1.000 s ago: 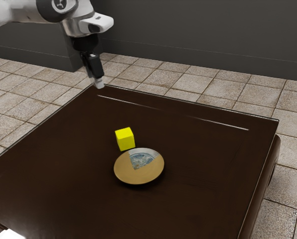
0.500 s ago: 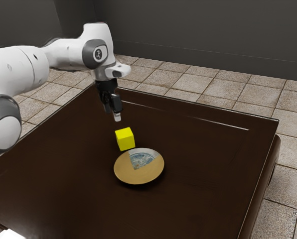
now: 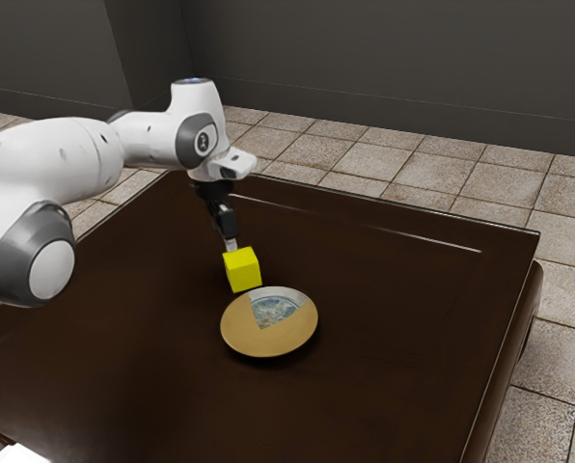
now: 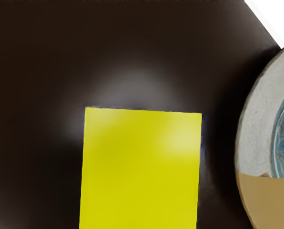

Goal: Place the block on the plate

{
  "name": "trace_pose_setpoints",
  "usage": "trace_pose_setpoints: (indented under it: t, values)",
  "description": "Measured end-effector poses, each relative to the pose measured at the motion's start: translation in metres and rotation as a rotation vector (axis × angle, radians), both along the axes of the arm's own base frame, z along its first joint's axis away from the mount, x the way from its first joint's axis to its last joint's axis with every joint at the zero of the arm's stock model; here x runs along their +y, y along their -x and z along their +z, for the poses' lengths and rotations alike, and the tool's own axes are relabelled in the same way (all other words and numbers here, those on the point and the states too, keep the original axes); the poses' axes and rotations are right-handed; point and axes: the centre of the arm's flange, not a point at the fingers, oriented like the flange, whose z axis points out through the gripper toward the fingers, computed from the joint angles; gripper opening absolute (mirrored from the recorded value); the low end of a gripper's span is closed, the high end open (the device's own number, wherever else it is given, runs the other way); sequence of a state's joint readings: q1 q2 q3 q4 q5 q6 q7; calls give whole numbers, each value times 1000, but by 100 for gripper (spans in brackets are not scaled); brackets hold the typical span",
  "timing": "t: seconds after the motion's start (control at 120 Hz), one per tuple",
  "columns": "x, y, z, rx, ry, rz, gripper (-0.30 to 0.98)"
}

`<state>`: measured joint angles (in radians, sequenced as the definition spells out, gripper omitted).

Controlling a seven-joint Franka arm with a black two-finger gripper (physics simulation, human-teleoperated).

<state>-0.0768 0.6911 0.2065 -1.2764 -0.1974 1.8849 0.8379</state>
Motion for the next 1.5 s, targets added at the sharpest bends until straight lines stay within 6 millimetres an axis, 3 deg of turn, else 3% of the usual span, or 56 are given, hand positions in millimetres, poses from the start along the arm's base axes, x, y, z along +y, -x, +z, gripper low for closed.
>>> trace_pose_setpoints:
  t: [0.133, 0.492, 0.583, 0.833, 0.967, 1.117, 1.2, 1.35, 1.5]
  values:
    - [-15, -3, -5, -13, -3, -51, 69]
    - [-16, -10, -78, 34, -12, -113, 69]
    - [-15, -10, -83, 33, -13, -122, 66]
    - [-12, -11, -82, 22, -18, -139, 44]
    - [-5, -12, -67, 0, -28, -141, 37]
    - [0, -11, -15, -59, -34, -139, 36]
    - [-3, -8, 4, -74, -33, -144, 36]
    - [-33, -5, 18, -84, -28, -187, 36]
    - [-80, 3, 31, -90, -15, -250, 37]
